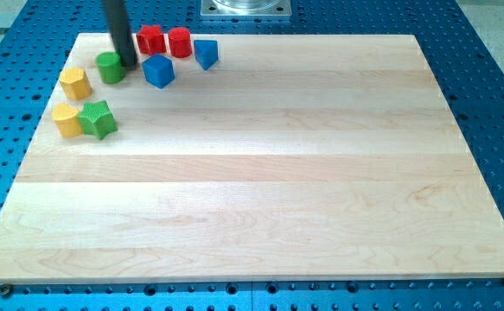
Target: Separate green circle and the hexagon
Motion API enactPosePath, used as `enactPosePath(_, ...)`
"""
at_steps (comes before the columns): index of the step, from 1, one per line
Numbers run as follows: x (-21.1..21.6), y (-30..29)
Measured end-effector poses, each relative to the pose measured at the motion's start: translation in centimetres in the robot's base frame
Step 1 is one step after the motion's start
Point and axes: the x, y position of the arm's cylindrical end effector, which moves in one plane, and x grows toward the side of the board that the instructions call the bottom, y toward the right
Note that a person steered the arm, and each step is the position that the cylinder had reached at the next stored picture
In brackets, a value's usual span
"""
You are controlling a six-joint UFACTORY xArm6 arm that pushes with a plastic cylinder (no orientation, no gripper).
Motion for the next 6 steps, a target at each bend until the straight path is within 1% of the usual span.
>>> enactPosePath(1, 0.1, -2.1)
enactPosePath(2, 3.4, -2.3)
enactPosePath(3, 6.3, 1.5)
enactPosePath(4, 2.2, 0.6)
enactPosePath(5, 1.8, -5.6)
enactPosePath(6, 2.9, -8.9)
